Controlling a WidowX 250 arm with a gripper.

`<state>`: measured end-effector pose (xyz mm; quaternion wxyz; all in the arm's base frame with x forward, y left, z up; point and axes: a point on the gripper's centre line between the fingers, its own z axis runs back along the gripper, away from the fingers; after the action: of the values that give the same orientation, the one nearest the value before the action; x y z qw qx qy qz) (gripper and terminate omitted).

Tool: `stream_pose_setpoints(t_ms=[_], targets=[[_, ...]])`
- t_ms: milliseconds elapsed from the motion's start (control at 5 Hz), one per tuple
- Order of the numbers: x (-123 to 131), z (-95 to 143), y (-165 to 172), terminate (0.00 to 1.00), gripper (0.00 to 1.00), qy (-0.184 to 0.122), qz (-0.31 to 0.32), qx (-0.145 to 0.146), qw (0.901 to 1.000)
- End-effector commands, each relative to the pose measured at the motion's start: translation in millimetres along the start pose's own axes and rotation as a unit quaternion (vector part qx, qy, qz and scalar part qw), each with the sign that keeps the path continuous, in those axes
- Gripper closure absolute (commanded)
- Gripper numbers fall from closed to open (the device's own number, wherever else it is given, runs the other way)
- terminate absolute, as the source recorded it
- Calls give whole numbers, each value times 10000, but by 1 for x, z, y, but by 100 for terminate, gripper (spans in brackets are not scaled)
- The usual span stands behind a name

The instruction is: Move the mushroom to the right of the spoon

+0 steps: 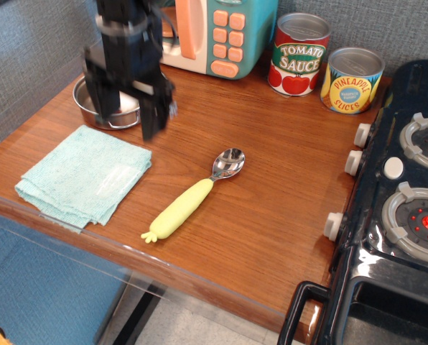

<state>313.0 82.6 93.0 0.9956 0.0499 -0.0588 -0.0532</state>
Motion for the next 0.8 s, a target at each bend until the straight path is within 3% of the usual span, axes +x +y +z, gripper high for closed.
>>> stream_pose_setpoints(t_ms=[0, 600], targets=[[53, 13, 47, 0, 0, -385, 328, 90, 9987], [68, -43, 40, 0, 0, 70, 282, -152, 9995]])
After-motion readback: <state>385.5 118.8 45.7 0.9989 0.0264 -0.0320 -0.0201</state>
